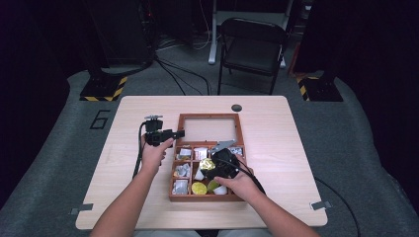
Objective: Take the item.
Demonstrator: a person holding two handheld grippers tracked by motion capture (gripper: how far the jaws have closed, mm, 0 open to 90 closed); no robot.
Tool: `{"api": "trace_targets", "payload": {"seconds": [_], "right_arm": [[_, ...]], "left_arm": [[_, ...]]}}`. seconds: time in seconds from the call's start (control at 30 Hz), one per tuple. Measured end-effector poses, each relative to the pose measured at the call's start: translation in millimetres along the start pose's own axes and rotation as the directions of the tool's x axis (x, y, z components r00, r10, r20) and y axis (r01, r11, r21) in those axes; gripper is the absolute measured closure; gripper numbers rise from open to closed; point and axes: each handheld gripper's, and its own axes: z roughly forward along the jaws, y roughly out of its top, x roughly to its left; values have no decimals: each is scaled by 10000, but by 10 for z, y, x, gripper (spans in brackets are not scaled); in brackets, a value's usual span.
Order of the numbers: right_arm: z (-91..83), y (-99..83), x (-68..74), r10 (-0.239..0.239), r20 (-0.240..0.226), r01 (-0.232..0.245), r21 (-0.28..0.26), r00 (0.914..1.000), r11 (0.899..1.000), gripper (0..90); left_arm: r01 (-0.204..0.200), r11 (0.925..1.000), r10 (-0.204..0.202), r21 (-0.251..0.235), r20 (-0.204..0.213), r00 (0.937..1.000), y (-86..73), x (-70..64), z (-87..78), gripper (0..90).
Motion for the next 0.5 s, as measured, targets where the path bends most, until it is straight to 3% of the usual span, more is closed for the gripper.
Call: {"api": "trace_targets", "payload": {"seconds": [0.3, 0.33, 0.5], "right_arm": [[-88, 38, -9, 43, 11, -43, -83, 10000, 10000, 365], [-106, 48, -28, -155, 70, 156, -149, 9999, 9998, 365], [-213, 74, -117, -2, 270, 7, -186, 9996, 9998, 365]], "left_arm": [[-31, 10000, 31, 30, 15, 10000, 3, 4, -6, 320], [-26, 10000, 26, 28, 11, 10000, 4, 6, -8, 320], [-72, 10000, 72, -13, 28, 10000, 8, 9, -15, 320]]}}
